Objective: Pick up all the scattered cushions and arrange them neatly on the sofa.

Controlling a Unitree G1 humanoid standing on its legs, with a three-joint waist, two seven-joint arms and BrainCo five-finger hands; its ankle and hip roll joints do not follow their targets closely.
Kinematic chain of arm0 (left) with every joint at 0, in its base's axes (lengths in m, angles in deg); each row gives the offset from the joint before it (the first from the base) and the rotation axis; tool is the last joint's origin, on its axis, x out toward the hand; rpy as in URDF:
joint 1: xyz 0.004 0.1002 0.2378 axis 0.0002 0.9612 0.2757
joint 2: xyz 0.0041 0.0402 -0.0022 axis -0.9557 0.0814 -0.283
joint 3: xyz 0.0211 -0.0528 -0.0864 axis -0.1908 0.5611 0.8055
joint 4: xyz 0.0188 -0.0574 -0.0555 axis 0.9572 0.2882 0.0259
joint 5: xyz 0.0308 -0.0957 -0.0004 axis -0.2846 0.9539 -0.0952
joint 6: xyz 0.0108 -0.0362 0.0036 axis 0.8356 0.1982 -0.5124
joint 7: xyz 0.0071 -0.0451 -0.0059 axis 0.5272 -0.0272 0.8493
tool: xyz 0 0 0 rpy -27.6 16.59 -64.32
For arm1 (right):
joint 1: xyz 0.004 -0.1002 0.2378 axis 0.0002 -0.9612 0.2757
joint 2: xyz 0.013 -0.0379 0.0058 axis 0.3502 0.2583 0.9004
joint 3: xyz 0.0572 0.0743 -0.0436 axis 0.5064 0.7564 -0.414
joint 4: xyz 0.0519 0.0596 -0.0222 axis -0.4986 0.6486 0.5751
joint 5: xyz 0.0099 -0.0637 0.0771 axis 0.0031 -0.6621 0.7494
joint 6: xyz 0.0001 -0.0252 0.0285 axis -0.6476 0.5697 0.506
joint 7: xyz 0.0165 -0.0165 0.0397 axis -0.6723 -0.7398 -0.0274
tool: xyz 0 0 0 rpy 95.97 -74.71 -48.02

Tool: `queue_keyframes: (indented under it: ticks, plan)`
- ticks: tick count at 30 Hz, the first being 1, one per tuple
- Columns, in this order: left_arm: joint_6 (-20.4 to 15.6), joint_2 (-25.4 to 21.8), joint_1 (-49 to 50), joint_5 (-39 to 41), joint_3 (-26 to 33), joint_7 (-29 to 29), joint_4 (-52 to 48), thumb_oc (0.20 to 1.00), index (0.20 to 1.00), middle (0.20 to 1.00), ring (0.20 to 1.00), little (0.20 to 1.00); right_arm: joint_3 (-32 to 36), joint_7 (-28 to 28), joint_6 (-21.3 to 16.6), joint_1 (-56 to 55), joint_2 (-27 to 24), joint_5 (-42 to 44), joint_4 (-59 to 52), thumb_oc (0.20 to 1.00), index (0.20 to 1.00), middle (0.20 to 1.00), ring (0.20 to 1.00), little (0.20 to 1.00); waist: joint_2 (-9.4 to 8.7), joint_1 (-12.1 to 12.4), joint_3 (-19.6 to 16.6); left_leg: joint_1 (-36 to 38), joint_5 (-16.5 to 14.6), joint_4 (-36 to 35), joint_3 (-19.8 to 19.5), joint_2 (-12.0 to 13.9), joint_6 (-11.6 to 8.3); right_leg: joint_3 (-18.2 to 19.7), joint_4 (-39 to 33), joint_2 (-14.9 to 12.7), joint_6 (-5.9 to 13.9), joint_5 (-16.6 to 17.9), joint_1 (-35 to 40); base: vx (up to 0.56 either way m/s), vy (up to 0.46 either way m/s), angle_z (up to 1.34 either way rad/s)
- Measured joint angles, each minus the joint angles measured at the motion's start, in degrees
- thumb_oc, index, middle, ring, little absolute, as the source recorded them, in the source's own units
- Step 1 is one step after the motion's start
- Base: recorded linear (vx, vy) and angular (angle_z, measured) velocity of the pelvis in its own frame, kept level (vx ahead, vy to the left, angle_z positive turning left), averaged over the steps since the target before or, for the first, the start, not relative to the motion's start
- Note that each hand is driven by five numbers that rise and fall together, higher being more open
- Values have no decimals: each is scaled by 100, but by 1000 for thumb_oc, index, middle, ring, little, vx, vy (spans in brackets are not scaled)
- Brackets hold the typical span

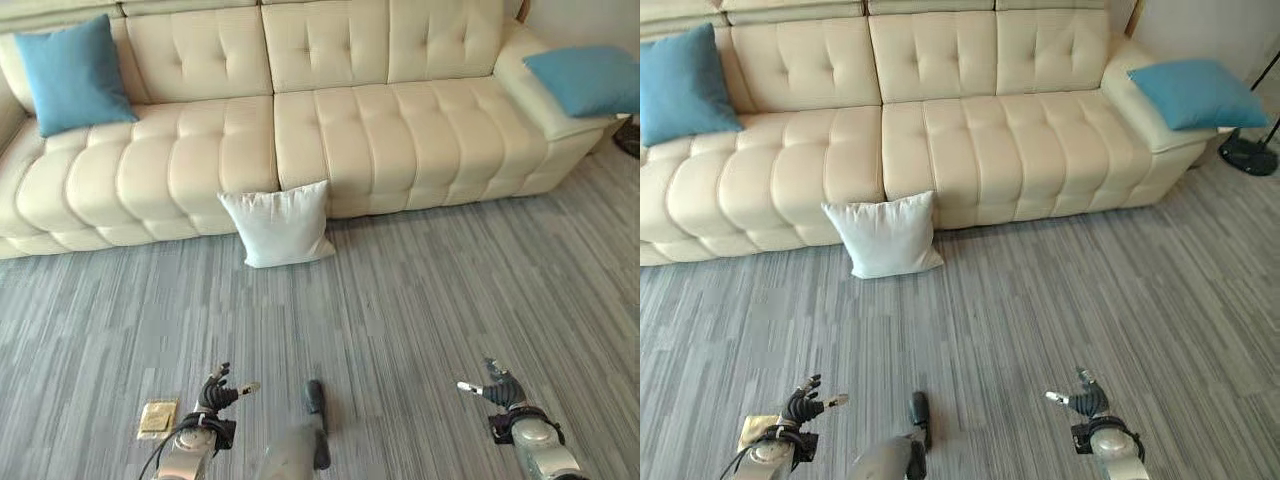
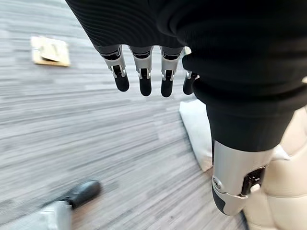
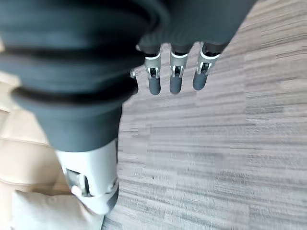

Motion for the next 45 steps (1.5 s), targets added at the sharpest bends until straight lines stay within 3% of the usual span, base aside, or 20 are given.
queue_keyframes:
  ticks: [4,6,9,10,11,12,15,17,19,21,22,24,25,28,29,32,36,39,41,45]
  plan:
    - [-1,-65,-334,-12,6,-3,-67,1000,1000,1000,1000,1000,-35,43,33,23,5,-54,-184,1000,1000,1000,1000,1000,-120,-87,-32,328,-349,-174,-107,-480,445,7,2439,-1031,215,-190,-1319,188,198,24]
    - [-4,-98,-461,-11,6,8,-70,1000,1000,1000,1000,1000,-62,45,37,208,51,-104,-210,1000,1000,1000,1000,1000,-56,-84,60,523,-360,-188,-193,-494,431,-244,2535,-1372,248,-220,-1776,288,155,36]
    - [-14,-126,-424,-5,9,10,-117,1000,1000,1000,1000,1000,-148,50,-18,312,124,-102,-269,1000,1000,1000,1000,1000,-9,-57,130,859,-597,-326,-446,-377,288,-170,1755,-1076,347,-245,-2236,375,134,32]
    - [10,-166,-392,8,23,50,-96,1000,1000,1000,1000,1000,-226,47,-49,523,128,-99,-271,1000,1000,1000,1000,1000,-19,-31,268,890,-634,-407,-488,-253,288,-120,955,-586,257,-136,-2745,468,75,20]
    - [11,-191,-373,7,1,29,-86,1000,1000,1000,1000,1000,-225,44,-58,582,132,-99,-276,1000,1000,1000,1000,1000,-28,-36,312,907,-533,-444,-483,-241,201,-186,587,-466,233,79,-2938,416,22,18]
    - [12,-157,-377,9,13,26,-40,1000,1000,1000,1000,1000,-223,39,-54,590,125,-98,-268,1000,1000,1000,1000,1000,-107,-91,355,961,-623,-473,-537,-286,245,-288,340,-439,170,308,-3148,580,-16,18]
    - [40,-78,-397,8,15,34,35,1000,1000,1000,1000,1000,-220,37,-33,615,142,-99,-187,1000,1000,1000,1000,1000,-172,-274,553,1230,-842,-472,-801,-379,77,-643,-1114,-433,402,1063,-3347,441,-52,42]
    - [38,-50,-267,7,6,31,-37,1000,1000,1000,1000,1000,-182,37,-7,395,155,-99,-173,1000,1000,1000,1000,1000,-245,-300,552,1634,-992,-578,-959,-498,-14,-791,-1239,-571,256,1364,-3184,472,-112,48]
    - [29,31,-189,1,-75,5,-54,1000,1000,1000,1000,1000,-26,40,7,-1,154,-95,-176,1000,1000,1000,1000,1000,-178,-447,486,1798,-1381,-361,-1402,-519,-125,-534,-909,-675,161,1454,-2816,345,-150,91]
    - [12,53,-188,-14,-119,-17,-46,1000,1000,1000,1000,1000,8,41,55,-109,128,-89,-147,1000,1000,1000,1000,1000,-39,-542,479,1790,-1668,43,-1506,-337,-430,-643,-890,-579,39,1656,-2611,324,-146,95]
    - [11,26,-179,-16,-170,-20,-46,1000,1000,1000,1000,1000,45,38,58,-99,107,-68,-139,1000,1000,1000,1000,1000,-39,-586,481,1308,-1957,1533,-1205,-238,-1025,-763,-1031,-542,-194,1814,-2299,228,-90,82]
    - [7,66,-185,-13,-206,-26,-38,1000,1000,1000,1000,1000,44,35,27,12,-4,-16,-141,1000,1000,1000,1000,1000,-70,-555,467,799,-1855,2865,-861,-168,-1255,-749,-1199,-525,-658,1892,-1957,273,-52,30]
    - [8,127,-153,-11,-216,-32,-32,1000,1000,1000,1000,1000,46,21,-15,168,-121,27,-166,1000,1000,1000,1000,1000,-7,-463,422,524,-1938,3090,-641,46,-1355,-652,-1331,-454,-828,1929,-1769,285,-14,-11]
    - [5,121,-266,-10,-211,-31,-53,1000,1000,1000,1000,1000,42,11,-49,418,-164,40,-196,1000,1000,1000,1000,1000,-39,-344,441,415,-1884,1879,-381,322,-1301,-572,-1574,-419,-917,1955,-1551,228,62,-25]
    - [8,117,-273,-10,-211,-30,-53,1000,1000,1000,1000,1000,41,-2,-61,500,-171,76,-195,1000,1000,1000,1000,1000,-39,-370,461,373,-1716,1109,-441,443,-1360,-522,-1668,-400,-877,1916,-1347,219,119,-33]
    - [-6,82,-368,-10,-208,-18,-47,1000,1000,1000,1000,1000,38,-36,-59,483,-185,76,-111,1000,1000,1000,1000,1000,-57,-381,488,339,-1023,111,-586,686,-1574,-453,-1731,-316,-647,1760,-1001,263,185,-29]
    - [-7,81,-429,7,-201,-14,39,1000,1000,1000,1000,1000,43,-128,-34,513,-221,75,60,1000,1000,1000,1000,1000,-41,-379,553,166,-544,-202,-888,907,-1632,-105,-1733,-252,-456,1553,-794,261,254,-44]
    - [0,90,-367,7,-204,-20,43,1000,1000,1000,1000,1000,161,-129,-18,408,-228,74,59,1000,1000,1000,1000,1000,51,-393,565,291,-369,-245,-724,948,-1523,43,-1734,-289,-457,1404,-596,225,289,-46]
    - [0,71,-444,3,-215,-31,45,1000,1000,1000,1000,1000,278,-137,21,271,-237,75,60,1000,1000,1000,1000,1000,203,-465,530,320,-149,-146,-572,910,-1335,54,-1734,-410,-291,1260,-517,207,328,-10]
    - [-1,-128,-599,2,-207,-30,-71,1000,1000,1000,1000,1000,211,-74,48,265,-85,70,52,1000,1000,1000,1000,1000,46,-391,511,426,-259,-183,-155,359,-841,215,-1055,-1029,119,966,-882,90,209,-20]
